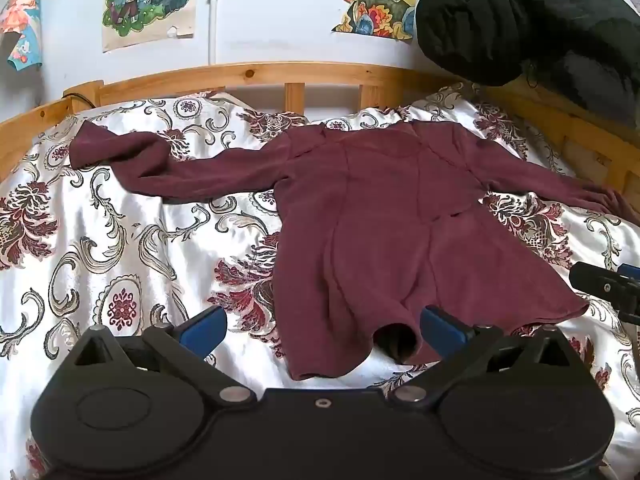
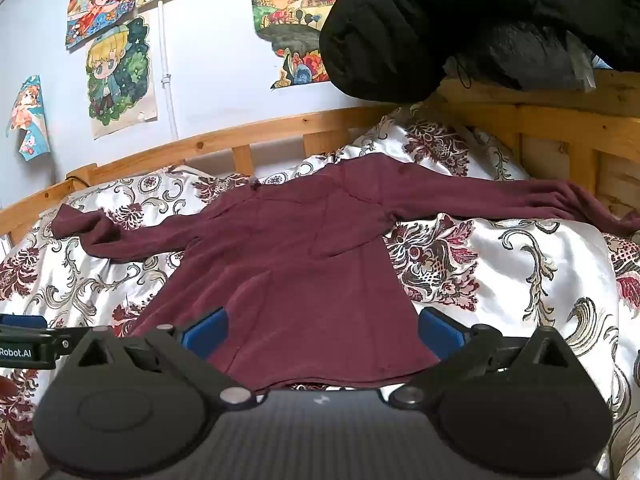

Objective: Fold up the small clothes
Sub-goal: 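Move both grippers over the maroon sweater toward its hem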

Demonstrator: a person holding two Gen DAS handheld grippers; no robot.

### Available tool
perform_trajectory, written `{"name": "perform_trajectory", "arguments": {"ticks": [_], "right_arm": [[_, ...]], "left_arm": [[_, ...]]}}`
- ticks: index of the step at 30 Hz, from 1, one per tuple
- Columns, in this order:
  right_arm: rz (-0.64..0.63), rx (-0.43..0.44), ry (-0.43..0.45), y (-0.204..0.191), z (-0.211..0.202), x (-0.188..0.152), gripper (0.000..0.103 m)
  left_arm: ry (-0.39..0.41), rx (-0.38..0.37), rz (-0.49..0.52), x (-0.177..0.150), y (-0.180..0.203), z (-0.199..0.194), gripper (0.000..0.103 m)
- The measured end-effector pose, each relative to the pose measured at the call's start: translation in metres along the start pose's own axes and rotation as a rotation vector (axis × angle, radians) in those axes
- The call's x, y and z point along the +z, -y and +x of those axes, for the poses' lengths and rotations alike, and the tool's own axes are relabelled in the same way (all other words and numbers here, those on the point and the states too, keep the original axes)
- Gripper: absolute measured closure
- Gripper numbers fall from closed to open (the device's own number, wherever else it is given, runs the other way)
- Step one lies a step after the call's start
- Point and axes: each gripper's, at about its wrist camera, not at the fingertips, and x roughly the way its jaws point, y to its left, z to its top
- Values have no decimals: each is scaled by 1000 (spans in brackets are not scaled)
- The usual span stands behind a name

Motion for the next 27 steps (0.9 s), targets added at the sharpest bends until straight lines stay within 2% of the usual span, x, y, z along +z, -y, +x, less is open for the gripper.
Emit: {"name": "perform_trajectory", "arguments": {"ticks": [21,27], "right_arm": [[13,3,-6,0,1,-1,0],[54,2,-4,6,1,6,0]], "left_arm": [[-8,5,-2,0,1,0,1],[-47,27,-17,3,0,7,1]]}}
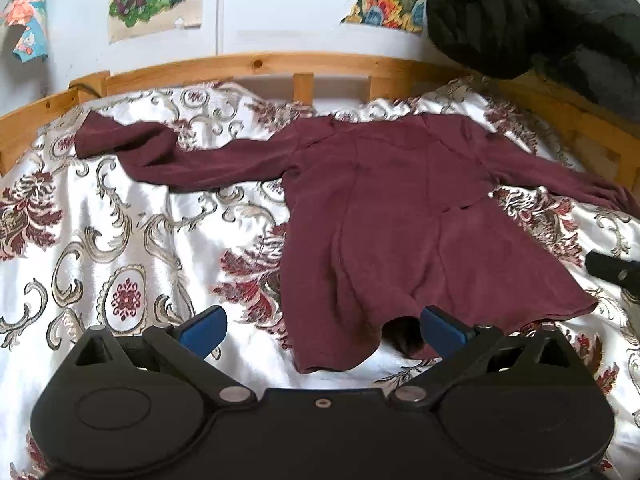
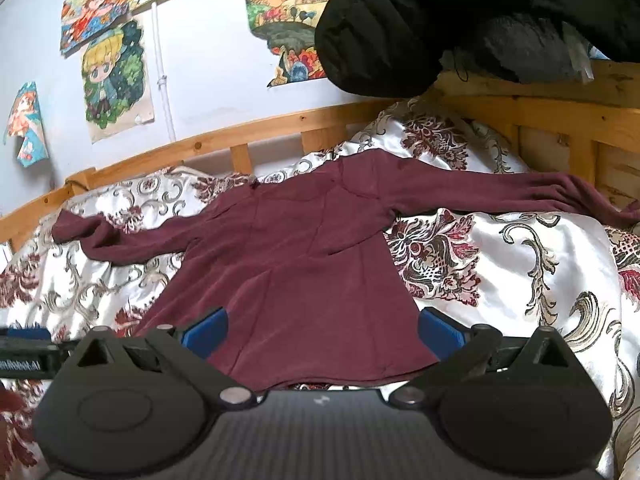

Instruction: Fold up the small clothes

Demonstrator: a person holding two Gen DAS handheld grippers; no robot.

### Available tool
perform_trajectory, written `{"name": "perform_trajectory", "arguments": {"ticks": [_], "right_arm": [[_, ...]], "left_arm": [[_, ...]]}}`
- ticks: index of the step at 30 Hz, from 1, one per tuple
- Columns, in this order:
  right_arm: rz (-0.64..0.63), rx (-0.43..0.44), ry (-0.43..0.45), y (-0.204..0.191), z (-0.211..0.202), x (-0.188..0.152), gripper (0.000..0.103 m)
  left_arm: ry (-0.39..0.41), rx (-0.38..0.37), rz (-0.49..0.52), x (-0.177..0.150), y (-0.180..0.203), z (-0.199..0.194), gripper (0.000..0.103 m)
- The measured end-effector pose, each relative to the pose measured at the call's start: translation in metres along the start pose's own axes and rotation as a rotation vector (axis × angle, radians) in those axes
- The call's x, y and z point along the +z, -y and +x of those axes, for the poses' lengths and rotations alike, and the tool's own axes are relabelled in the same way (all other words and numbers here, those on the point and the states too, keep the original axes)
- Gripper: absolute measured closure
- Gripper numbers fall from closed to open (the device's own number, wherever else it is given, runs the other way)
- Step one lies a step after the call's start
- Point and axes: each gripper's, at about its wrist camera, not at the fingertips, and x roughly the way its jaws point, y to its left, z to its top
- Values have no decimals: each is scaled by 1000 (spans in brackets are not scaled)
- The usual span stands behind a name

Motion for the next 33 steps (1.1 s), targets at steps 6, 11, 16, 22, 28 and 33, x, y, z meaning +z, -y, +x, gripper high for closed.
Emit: {"name": "perform_trajectory", "arguments": {"ticks": [6,11,16,22,28,33], "right_arm": [[119,-70,84,33,-2,24,0],[189,-178,106,83,6,53,0],[171,-359,93,143,12,79,0],[40,-561,18,193,40,89,0],[-184,-668,-12,198,84,85,15],[-256,-742,-106,209,119,75,40]], "left_arm": [[-21,-1,-6,36,-1,9,1],[-56,-15,31,82,7,20,1],[-49,-15,53,121,22,32,1],[-18,-35,11,123,49,58,1],[-112,-71,49,98,65,88,1],[-126,-91,124,83,64,93,1]]}}
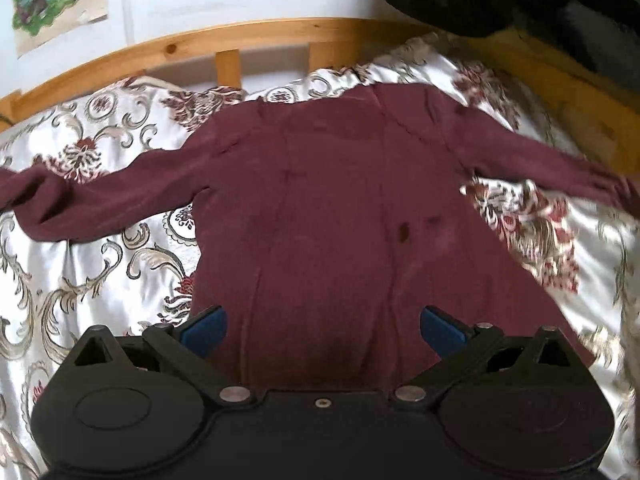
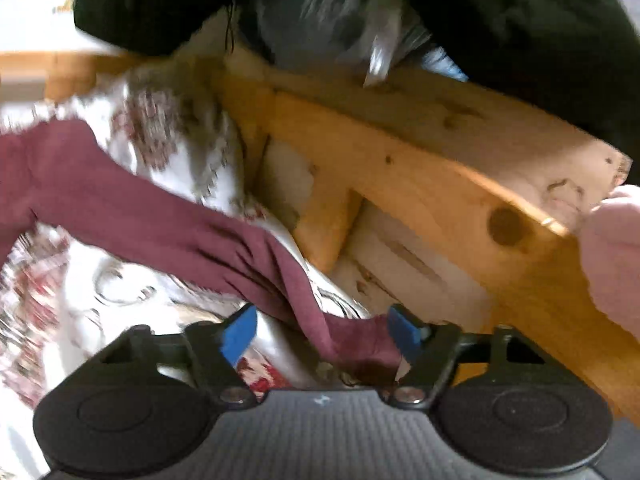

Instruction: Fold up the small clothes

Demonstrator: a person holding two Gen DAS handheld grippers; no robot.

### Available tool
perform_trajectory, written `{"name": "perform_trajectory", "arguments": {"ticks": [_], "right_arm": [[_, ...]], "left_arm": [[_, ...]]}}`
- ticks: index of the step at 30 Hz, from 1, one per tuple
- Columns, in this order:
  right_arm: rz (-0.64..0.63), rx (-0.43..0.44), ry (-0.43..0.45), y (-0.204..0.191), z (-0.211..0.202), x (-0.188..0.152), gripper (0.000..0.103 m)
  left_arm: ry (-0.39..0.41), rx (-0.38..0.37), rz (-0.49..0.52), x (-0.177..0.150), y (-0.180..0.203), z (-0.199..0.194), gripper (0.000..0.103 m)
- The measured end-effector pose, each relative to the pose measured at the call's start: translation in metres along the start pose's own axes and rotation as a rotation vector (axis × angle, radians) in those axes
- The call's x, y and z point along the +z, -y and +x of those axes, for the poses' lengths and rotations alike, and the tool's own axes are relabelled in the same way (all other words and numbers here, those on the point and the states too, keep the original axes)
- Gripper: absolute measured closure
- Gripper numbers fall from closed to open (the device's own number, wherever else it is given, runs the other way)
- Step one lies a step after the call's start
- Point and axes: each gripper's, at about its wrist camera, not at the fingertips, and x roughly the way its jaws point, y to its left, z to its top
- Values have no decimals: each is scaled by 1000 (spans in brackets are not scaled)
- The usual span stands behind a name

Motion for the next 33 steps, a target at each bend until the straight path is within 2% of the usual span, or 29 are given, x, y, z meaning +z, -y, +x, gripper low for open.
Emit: {"name": "perform_trajectory", "arguments": {"ticks": [2,3,4,5,6,11,14,17,20,25,33], "right_arm": [[8,-1,-33,1,8,-2,51],[14,5,-39,3,9,-3,66],[28,31,-40,4,10,-4,88],[59,66,-26,10,6,-6,96],[86,86,-11,12,3,-7,98],[187,251,50,28,-40,12,99],[149,345,104,22,-80,36,99],[123,484,138,4,-109,60,99],[83,626,153,-28,-134,75,99],[4,804,135,-101,-155,89,99],[-78,990,112,-204,-168,93,99]], "left_arm": [[7,8,38,-4,0,0,1],[9,11,55,-5,1,1,1],[10,12,70,-5,1,1,1],[8,11,82,-5,1,2,1],[5,10,86,-4,1,2,1],[10,-13,43,2,-9,-1,1],[17,-31,-21,7,-20,-4,1],[21,-43,-86,12,-32,-5,1],[17,-49,-136,16,-45,-6,1],[13,-32,-193,16,-70,-7,1],[4,24,-271,6,-117,-5,1]]}}
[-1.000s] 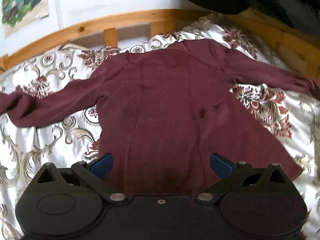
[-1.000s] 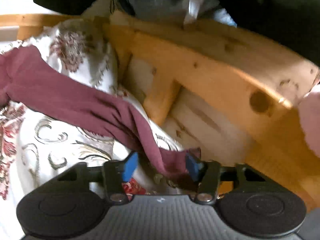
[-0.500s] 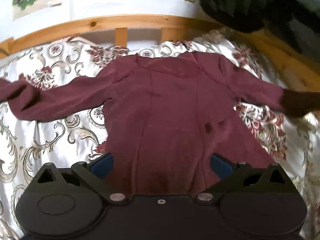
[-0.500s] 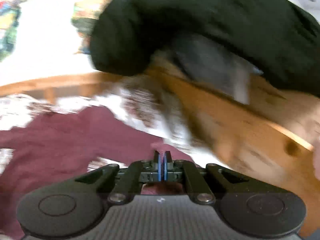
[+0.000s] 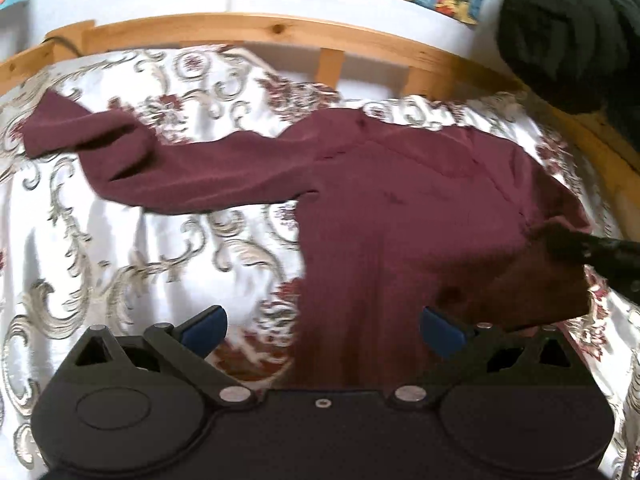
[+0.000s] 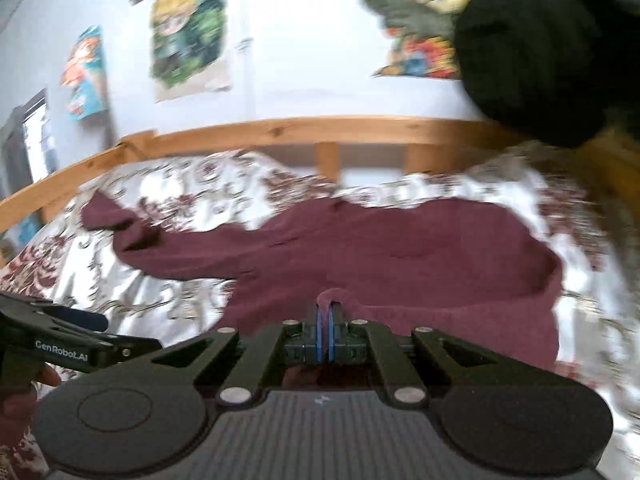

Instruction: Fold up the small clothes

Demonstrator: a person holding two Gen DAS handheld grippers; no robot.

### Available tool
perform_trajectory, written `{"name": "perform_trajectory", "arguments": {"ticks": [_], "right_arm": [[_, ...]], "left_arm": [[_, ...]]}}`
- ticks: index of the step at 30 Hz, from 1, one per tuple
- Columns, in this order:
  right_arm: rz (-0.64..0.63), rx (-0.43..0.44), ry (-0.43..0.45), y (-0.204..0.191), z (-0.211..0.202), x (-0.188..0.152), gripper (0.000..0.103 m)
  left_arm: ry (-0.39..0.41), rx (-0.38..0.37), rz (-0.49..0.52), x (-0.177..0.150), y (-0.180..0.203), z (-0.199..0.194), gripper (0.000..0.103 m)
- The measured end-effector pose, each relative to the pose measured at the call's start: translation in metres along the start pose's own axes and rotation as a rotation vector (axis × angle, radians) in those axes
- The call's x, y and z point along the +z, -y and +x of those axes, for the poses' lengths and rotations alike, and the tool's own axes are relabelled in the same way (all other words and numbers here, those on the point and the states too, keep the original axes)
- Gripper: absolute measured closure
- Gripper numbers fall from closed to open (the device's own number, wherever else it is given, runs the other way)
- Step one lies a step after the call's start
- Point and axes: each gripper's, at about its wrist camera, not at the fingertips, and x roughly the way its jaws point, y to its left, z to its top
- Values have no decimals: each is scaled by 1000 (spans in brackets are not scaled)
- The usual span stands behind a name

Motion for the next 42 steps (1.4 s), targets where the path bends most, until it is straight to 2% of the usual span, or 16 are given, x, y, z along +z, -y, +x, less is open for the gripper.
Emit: {"name": "perform_trajectory", "arguments": {"ticks": [5,8,9,10,15,16,19,24,29,31,34,35,36,38,39,42], "right_arm": [[-4,88,-41,-27,37,-5,99],[31,166,-74,-28,50,-15,91],[41,187,-79,-27,51,-18,80],[50,211,-83,-26,52,-21,59],[80,278,-64,-6,37,-34,25],[87,269,-55,2,31,-37,17],[100,193,-38,35,18,-45,13],[115,-69,-27,97,22,-46,5],[88,-232,22,156,52,-28,6],[90,-246,28,174,69,-18,8],[112,-249,18,197,94,-7,14],[125,-254,13,205,103,-5,17],[143,-253,7,212,110,-4,26],[199,-239,-15,227,120,-3,54],[223,-234,-23,233,121,-2,93],[251,-235,31,241,113,2,96]], "left_arm": [[4,18,-21,-1,-20,2,1],[7,25,-30,-2,-29,2,1],[9,25,-34,-2,-32,3,1],[11,23,-41,-2,-34,3,1],[25,-44,-81,0,-44,5,1],[28,-80,-87,1,-45,6,1],[46,-215,-88,1,-46,7,1],[-42,-299,-58,1,-33,37,1],[-66,-388,-48,2,-13,56,2],[-90,-375,-41,6,-2,66,12],[-133,-348,-63,11,5,80,45],[-149,-353,-80,12,5,84,73],[-172,-366,-105,12,3,89,99],[-199,-411,-178,11,-4,93,99],[-198,-448,-209,11,-7,92,99],[-218,-517,-252,11,-13,85,99]]}}
